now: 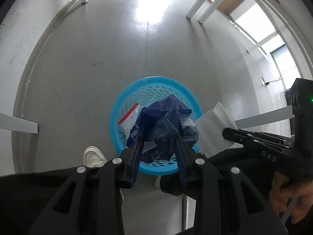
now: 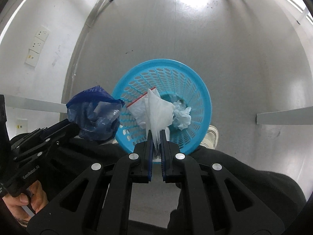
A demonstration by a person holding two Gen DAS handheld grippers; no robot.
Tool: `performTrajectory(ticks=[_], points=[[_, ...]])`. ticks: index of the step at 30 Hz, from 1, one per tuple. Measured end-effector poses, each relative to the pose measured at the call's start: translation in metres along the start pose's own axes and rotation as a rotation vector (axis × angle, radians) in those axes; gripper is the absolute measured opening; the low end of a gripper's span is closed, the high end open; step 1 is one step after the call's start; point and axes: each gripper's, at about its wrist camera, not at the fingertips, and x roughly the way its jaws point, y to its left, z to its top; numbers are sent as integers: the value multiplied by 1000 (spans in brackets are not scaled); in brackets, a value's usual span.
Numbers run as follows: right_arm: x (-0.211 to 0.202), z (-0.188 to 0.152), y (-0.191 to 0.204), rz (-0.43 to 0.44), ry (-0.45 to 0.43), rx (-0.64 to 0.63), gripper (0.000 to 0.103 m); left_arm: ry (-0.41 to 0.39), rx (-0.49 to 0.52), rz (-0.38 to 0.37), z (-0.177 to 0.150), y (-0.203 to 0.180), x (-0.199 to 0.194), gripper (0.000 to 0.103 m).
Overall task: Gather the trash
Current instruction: 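Open the left tool and the right tool to drop both items into the basket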
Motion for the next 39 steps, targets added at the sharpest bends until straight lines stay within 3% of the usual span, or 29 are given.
performTrajectory(ticks=[11, 20, 23, 24, 25, 30, 39], points=[[54, 36, -23, -32, 95, 80, 6, 110, -61, 25, 26, 7, 59, 33], [77, 48, -39, -39, 132, 111, 6, 154, -89, 34, 34, 14, 77, 32], [77, 49, -40, -48, 129, 124, 12, 147, -132, -19, 39, 18, 77, 44], [77, 50, -42, -44, 130, 134, 24, 137, -143, -32, 41, 20, 76, 53], [76, 49, -40, -41, 129, 140, 32, 125, -152, -38, 43, 21, 75, 54], [76, 50, -42, -47, 124, 145, 32, 115, -171, -21, 45, 23, 75, 54], [69, 46, -33, -76, 104, 92, 33, 84, -120, 1, 42, 12, 61, 54]])
